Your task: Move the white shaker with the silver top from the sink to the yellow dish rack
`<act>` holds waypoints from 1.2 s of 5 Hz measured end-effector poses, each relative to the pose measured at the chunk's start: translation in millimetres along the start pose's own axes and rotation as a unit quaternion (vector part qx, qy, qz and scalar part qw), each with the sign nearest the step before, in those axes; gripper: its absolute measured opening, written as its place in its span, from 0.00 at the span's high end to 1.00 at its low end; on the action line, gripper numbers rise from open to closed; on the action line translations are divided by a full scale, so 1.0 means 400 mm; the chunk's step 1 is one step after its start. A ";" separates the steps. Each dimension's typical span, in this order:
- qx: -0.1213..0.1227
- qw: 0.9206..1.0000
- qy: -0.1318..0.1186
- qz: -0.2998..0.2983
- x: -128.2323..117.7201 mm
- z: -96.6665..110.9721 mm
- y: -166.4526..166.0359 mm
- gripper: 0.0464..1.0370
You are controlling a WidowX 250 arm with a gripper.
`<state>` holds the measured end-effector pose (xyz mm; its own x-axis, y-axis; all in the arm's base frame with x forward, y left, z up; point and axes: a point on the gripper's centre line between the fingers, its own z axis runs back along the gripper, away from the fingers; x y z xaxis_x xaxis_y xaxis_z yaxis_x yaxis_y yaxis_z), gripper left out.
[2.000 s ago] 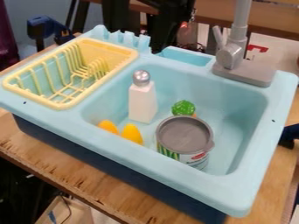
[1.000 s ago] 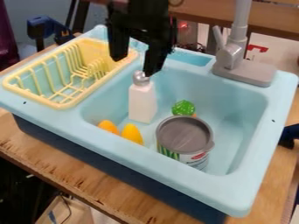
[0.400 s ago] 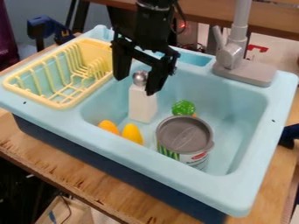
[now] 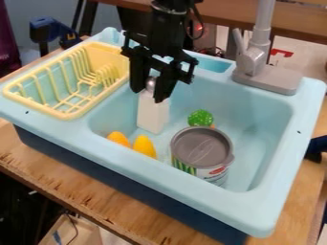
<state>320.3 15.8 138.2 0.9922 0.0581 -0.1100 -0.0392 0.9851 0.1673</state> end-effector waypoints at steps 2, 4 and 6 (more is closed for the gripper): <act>-0.019 0.998 -0.047 0.037 0.004 0.113 0.010 0.53; -0.032 0.997 -0.036 0.064 -0.027 0.269 0.131 0.53; 0.011 0.997 0.046 0.066 -0.037 0.229 0.224 0.53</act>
<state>313.2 88.5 244.7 0.9636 0.2021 -0.1750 -0.1644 0.9641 0.2083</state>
